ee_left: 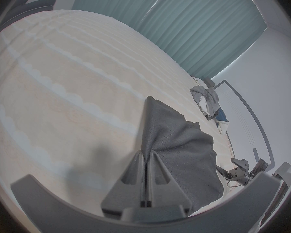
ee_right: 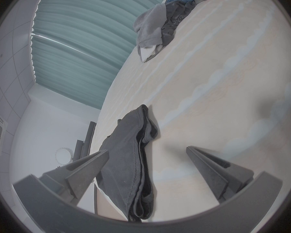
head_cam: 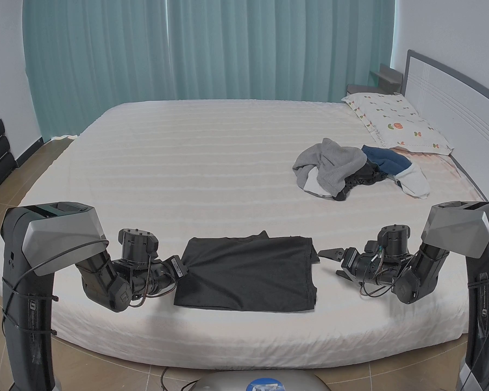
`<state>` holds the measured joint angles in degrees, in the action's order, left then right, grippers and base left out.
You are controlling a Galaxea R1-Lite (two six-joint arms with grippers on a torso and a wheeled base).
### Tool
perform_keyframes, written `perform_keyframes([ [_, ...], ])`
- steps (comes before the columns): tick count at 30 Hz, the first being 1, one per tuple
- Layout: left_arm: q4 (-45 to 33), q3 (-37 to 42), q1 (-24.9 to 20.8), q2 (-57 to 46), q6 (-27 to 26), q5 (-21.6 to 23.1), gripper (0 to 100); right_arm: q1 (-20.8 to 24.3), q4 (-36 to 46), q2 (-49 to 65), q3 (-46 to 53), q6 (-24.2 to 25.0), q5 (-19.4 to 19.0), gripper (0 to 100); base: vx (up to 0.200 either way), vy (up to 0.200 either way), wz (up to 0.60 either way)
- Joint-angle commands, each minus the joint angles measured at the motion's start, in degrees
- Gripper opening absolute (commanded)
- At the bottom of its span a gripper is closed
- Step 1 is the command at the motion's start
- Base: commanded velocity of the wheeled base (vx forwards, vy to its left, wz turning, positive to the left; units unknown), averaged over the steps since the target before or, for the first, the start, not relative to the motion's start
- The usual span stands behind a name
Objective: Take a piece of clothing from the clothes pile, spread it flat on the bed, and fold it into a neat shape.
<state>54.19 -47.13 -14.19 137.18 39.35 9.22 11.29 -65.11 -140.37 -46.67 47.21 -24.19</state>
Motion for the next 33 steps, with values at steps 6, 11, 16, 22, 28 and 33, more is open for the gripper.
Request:
perform_keyframes([
  [6, 0.04, -0.07, -0.05, 0.37, 0.02, 0.01, 0, 0.4, -0.02, 0.1, -0.09, 0.25, 0.37, 100, 0.0, 0.2, 0.0],
  [11, -0.13, 0.02, -0.22, 0.28, 0.02, 0.01, 0, 0.4, -0.02, 0.01, 0.0, 0.25, 0.37, 100, 0.0, 0.2, 0.0],
  [16, -0.49, 0.02, -0.31, 0.1, 0.11, -0.08, 0, 0.4, -0.02, 0.01, 0.0, 0.25, 0.37, 100, 0.0, 0.2, 0.0],
  [22, -0.66, 0.63, -0.66, 0.02, 0.38, -0.16, 0, 0.4, -0.02, 0.01, 0.0, 0.25, 0.37, 100, 0.0, 0.2, 0.0],
  [28, -0.66, 0.99, -1.72, -0.25, 0.38, -2.27, 0, 0.84, -0.1, 1.95, 0.26, 1.74, 0.54, 100, 0.0, 0.2, 0.0],
  [33, -0.84, 1.43, -1.89, -0.6, 0.46, -2.62, 0, 1.98, -0.02, 2.56, 0.61, 4.11, 0.98, 100, 0.0, 0.2, 0.0],
])
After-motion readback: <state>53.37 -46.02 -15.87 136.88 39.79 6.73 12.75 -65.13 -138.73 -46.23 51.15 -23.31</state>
